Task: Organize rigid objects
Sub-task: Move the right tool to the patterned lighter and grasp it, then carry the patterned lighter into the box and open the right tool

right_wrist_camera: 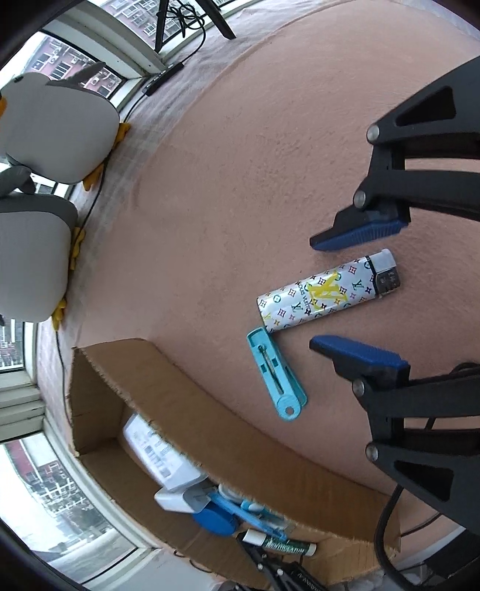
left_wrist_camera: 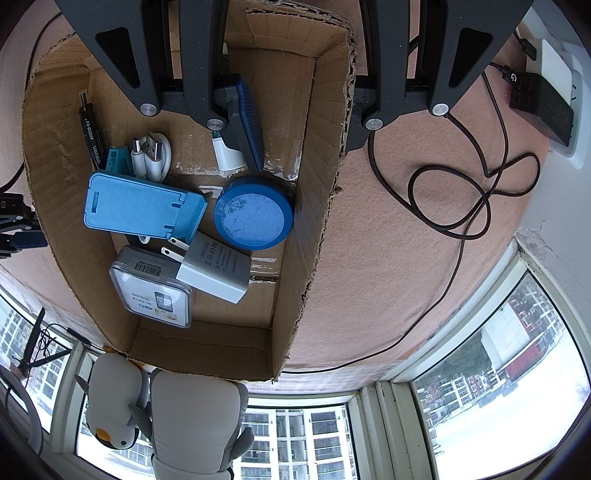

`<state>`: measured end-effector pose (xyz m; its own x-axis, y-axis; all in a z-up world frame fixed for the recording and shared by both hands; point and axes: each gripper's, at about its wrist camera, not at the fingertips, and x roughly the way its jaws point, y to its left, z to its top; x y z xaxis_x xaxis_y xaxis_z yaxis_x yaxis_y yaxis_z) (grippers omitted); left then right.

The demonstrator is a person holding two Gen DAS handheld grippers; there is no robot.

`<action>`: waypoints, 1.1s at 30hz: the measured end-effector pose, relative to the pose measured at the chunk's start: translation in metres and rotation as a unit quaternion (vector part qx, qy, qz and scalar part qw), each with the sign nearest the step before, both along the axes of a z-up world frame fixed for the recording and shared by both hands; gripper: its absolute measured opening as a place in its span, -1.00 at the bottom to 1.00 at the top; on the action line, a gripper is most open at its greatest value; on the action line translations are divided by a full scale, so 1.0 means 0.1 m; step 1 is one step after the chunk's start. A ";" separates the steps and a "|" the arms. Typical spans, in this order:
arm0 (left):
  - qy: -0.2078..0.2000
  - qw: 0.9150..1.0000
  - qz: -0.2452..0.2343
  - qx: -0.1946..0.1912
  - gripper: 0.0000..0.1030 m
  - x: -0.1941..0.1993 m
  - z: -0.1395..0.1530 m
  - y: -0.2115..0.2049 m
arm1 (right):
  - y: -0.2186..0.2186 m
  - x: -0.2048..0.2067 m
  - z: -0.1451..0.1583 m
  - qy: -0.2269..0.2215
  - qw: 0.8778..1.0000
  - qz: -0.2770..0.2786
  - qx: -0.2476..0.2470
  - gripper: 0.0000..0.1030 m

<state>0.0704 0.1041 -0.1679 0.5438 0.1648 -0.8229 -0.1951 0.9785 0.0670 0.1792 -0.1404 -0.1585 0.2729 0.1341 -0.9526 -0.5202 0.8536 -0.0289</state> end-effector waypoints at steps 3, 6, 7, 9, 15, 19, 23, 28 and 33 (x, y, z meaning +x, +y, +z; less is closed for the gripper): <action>0.000 1.000 0.000 0.000 -0.28 0.00 0.00 0.00 | 0.00 0.01 0.00 0.004 1.000 0.003 0.005 -0.34; 0.000 1.000 0.000 0.000 -0.28 0.00 0.00 0.00 | -0.01 0.01 0.00 0.008 1.000 0.002 0.010 -0.53; 0.000 1.000 0.000 0.000 -0.28 0.00 0.00 0.00 | -0.01 0.01 0.01 0.009 1.000 0.002 0.010 -0.55; 0.000 1.000 0.000 0.000 -0.28 0.00 0.00 0.00 | -0.02 0.00 0.01 0.009 1.000 -0.001 0.013 -0.59; 0.000 1.000 0.000 0.000 -0.28 0.00 0.00 0.00 | -0.07 -0.03 0.02 0.006 0.999 -0.021 0.023 -0.60; 0.000 1.000 0.000 0.000 -0.28 0.00 0.00 0.00 | -0.16 -0.09 0.05 0.004 0.998 -0.040 0.037 -0.60; 0.000 1.000 0.000 0.001 -0.28 0.00 0.00 0.00 | -0.22 -0.12 0.10 -0.004 0.998 -0.049 0.041 -0.60; 0.000 1.000 0.000 0.001 -0.28 0.00 0.00 0.00 | -0.24 -0.14 0.28 -0.023 0.997 -0.052 0.052 -0.60; -0.001 1.000 0.000 0.002 -0.28 -0.01 -0.01 0.00 | -0.12 -0.20 0.55 -0.049 0.996 -0.039 0.069 -0.60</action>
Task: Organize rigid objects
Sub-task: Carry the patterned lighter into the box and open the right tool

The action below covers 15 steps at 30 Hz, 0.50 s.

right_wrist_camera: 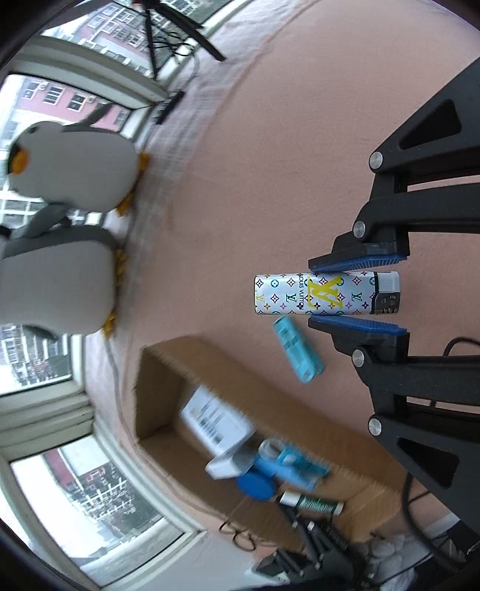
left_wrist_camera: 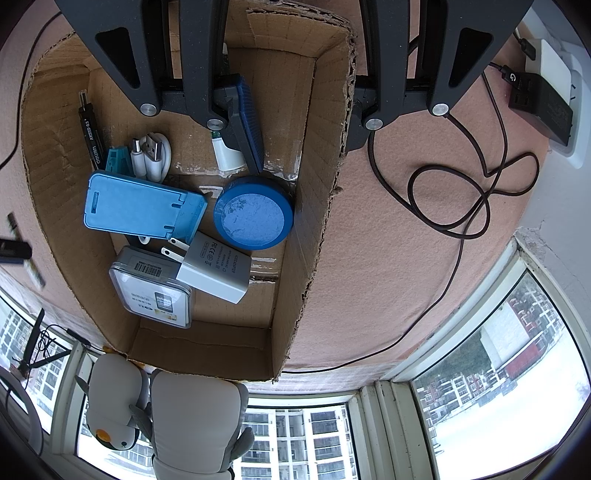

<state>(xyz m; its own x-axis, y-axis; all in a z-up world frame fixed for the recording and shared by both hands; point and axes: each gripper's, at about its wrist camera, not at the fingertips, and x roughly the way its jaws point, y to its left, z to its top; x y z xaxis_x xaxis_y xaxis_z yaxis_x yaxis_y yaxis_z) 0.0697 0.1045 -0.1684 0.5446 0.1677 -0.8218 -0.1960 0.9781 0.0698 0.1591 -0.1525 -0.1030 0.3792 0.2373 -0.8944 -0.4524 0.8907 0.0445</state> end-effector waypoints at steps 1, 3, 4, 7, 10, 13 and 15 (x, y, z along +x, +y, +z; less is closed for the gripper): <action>0.000 1.000 0.000 0.000 -0.28 0.00 0.00 0.00 | 0.03 -0.01 0.05 -0.006 1.000 0.003 0.003 -0.60; 0.000 1.000 0.000 -0.001 -0.28 0.00 0.00 0.00 | 0.13 -0.02 0.15 -0.015 1.000 0.011 0.014 -0.60; 0.000 1.000 0.000 0.000 -0.28 0.00 0.00 0.00 | 0.17 -0.04 0.20 -0.018 1.000 0.014 0.018 -0.60; 0.000 1.000 0.000 0.000 -0.28 0.00 0.00 0.00 | 0.32 -0.07 0.28 -0.027 0.999 0.029 0.026 -0.60; 0.000 1.000 0.000 0.000 -0.28 0.00 0.00 0.00 | 0.47 -0.11 0.33 -0.028 0.998 0.045 0.037 -0.60; 0.000 1.000 0.000 0.000 -0.28 0.00 0.00 0.00 | 0.58 -0.13 0.35 -0.030 0.997 0.055 0.047 -0.60; 0.000 1.000 0.000 0.000 -0.28 0.00 0.00 0.00 | 0.69 -0.16 0.37 -0.031 0.996 0.061 0.053 -0.60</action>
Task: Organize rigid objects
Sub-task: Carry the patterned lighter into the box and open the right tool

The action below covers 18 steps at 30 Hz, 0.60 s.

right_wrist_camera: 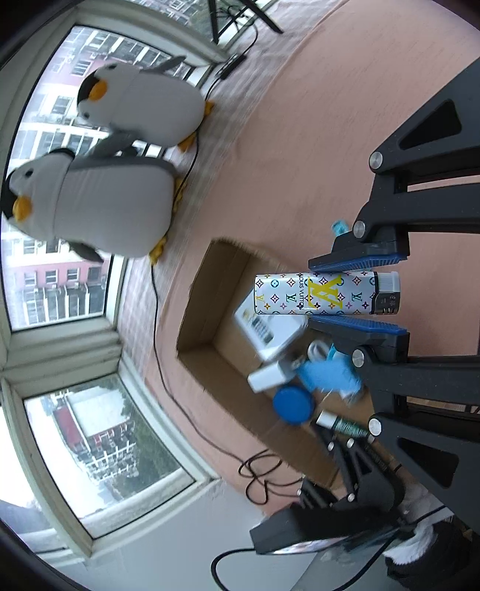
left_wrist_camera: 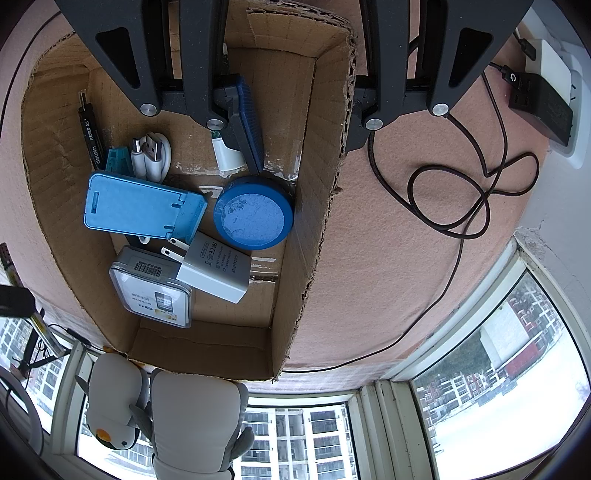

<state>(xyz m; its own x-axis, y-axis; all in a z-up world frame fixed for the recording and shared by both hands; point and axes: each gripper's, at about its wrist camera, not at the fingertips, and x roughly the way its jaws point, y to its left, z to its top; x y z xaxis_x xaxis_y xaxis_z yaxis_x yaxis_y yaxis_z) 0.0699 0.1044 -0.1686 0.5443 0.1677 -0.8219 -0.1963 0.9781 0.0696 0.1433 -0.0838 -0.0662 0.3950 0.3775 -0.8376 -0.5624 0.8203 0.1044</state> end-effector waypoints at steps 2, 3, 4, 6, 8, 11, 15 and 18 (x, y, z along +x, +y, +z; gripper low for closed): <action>0.000 1.000 0.000 0.000 -0.28 0.00 0.00 0.00 | 0.08 -0.01 0.00 0.002 1.000 0.003 0.006 -0.60; 0.000 1.000 0.000 0.000 -0.28 0.00 0.00 0.00 | 0.11 -0.01 0.00 0.003 1.000 0.004 0.009 -0.60; 0.000 1.000 0.000 0.000 -0.28 0.00 0.00 0.00 | 0.15 -0.01 0.00 0.004 1.000 0.005 0.013 -0.60; 0.000 1.000 0.000 0.000 -0.28 0.00 0.00 0.00 | 0.22 0.00 -0.02 0.007 1.000 0.009 0.016 -0.60; 0.000 1.000 0.000 0.000 -0.28 0.00 0.00 0.00 | 0.29 -0.01 -0.04 0.008 1.000 0.013 0.017 -0.60; 0.000 1.000 0.000 0.000 -0.28 0.00 0.00 0.00 | 0.39 0.00 -0.08 0.013 1.000 0.018 0.018 -0.60; 0.000 1.000 0.000 0.000 -0.28 0.00 0.00 0.00 | 0.51 0.01 -0.15 0.021 0.999 0.026 0.013 -0.60; 0.000 1.000 0.000 0.000 -0.28 0.00 0.00 0.00 | 0.57 0.03 -0.20 0.026 0.999 0.030 0.009 -0.59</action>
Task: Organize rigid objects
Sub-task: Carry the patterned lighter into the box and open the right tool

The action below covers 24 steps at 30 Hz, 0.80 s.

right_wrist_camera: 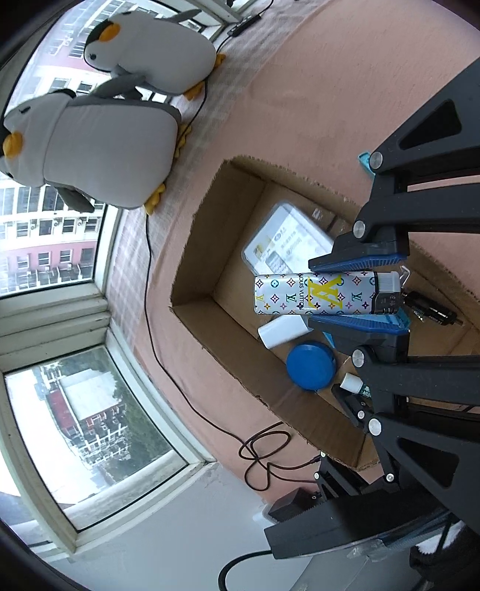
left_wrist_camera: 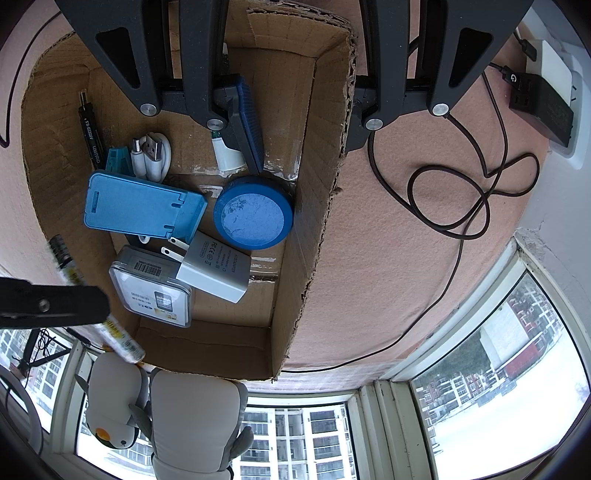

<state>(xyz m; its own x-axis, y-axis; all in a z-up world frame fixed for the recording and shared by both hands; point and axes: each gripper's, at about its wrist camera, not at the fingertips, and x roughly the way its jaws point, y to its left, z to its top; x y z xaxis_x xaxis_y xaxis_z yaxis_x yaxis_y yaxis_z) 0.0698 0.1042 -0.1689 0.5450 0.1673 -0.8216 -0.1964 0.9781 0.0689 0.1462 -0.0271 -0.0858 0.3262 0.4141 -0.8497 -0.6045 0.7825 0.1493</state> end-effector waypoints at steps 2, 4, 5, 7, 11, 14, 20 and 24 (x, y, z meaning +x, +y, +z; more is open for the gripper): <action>0.000 1.000 0.000 0.000 -0.28 0.00 0.00 0.00 | 0.03 0.00 -0.02 0.001 1.000 0.002 -0.004 -0.59; 0.000 1.000 0.000 0.000 -0.28 0.00 0.00 0.00 | 0.04 0.01 -0.03 0.001 1.000 0.004 -0.006 -0.59; 0.000 1.000 0.000 0.000 -0.28 0.00 0.00 0.00 | 0.05 0.01 -0.03 0.001 1.000 0.005 -0.007 -0.59; 0.000 1.000 0.000 0.000 -0.28 0.00 0.00 0.00 | 0.06 0.01 -0.04 0.002 1.000 0.006 -0.008 -0.59; 0.000 1.000 0.001 0.000 -0.28 0.00 0.00 0.00 | 0.08 0.01 -0.04 -0.001 1.000 0.009 -0.010 -0.59; 0.000 1.000 0.001 0.000 -0.28 0.00 0.00 0.00 | 0.09 0.01 -0.04 -0.003 1.000 0.012 -0.012 -0.59; -0.001 1.000 0.001 0.000 -0.28 0.00 0.00 0.00 | 0.12 0.01 -0.06 -0.005 1.000 0.014 -0.020 -0.44; -0.001 1.000 0.000 0.000 -0.28 0.00 0.00 0.00 | 0.10 0.03 -0.04 -0.005 1.000 0.009 -0.013 -0.05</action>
<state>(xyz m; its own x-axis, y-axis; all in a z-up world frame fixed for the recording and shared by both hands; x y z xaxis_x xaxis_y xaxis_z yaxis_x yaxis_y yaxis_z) 0.0695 0.1039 -0.1691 0.5458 0.1675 -0.8210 -0.1974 0.9779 0.0683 0.1489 -0.0170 -0.0900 0.3269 0.3969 -0.8577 -0.6195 0.7753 0.1227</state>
